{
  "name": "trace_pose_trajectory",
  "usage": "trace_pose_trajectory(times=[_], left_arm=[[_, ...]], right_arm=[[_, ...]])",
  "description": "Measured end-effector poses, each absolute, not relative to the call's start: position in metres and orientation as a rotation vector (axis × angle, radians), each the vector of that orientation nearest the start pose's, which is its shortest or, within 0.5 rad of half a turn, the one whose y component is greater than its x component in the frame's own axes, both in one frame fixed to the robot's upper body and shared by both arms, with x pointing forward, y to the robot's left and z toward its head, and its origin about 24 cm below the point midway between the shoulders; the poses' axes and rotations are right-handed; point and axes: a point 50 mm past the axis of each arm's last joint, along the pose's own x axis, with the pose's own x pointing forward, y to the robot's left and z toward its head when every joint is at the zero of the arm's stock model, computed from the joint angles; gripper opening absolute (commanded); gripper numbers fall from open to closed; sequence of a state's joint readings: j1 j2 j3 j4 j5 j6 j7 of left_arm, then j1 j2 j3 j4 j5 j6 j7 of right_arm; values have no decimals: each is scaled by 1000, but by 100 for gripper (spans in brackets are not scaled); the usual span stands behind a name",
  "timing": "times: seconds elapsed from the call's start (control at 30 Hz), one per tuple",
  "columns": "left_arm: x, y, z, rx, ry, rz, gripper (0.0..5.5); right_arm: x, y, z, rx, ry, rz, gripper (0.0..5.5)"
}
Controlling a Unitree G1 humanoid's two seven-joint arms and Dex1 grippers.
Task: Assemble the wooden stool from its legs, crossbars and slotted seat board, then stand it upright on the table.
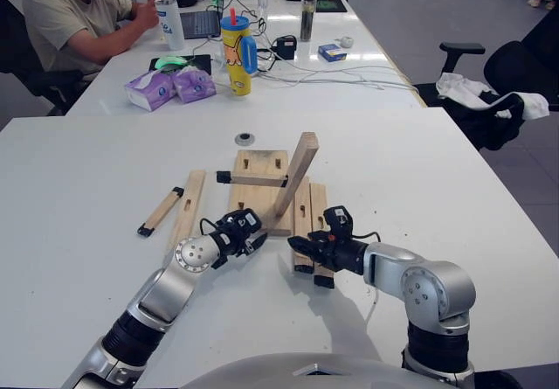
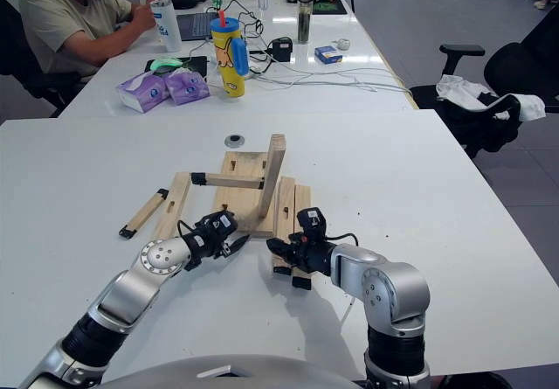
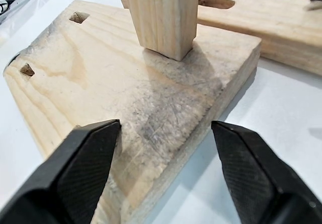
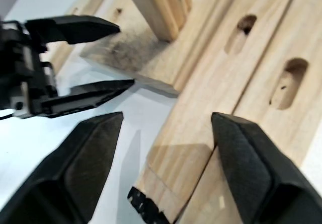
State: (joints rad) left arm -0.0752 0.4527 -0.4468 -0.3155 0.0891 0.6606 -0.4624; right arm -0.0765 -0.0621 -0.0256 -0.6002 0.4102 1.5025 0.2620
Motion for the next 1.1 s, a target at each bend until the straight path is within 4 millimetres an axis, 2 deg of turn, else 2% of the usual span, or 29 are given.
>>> trace_pose_trajectory(times=[0.2, 0.37, 0.43, 0.57, 0.67, 0.8, 0.93, 1.03, 1.1], left_arm=[[224, 114, 42, 483, 524, -742, 334], [224, 114, 42, 462, 540, -738, 334], [224, 114, 42, 459, 540, -738, 334], [225, 115, 41, 448, 544, -738, 334], [225, 115, 41, 442, 547, -738, 334], [227, 114, 41, 434, 550, -746, 334], [229, 114, 41, 434, 552, -747, 334], [230, 114, 40, 432, 553, -744, 334], [230, 113, 40, 427, 551, -742, 334]], right_arm=[[207, -108, 72, 106, 843, 565, 329], [212, -118, 75, -11, 851, 507, 329], [214, -117, 78, -7, 849, 502, 329], [216, -106, 79, 122, 842, 527, 329], [219, -104, 78, 125, 844, 517, 329], [219, -97, 69, 9, 870, 522, 329], [215, -91, 62, -20, 887, 545, 329], [216, -94, 62, -117, 864, 552, 329], [218, -103, 62, -188, 864, 536, 329]])
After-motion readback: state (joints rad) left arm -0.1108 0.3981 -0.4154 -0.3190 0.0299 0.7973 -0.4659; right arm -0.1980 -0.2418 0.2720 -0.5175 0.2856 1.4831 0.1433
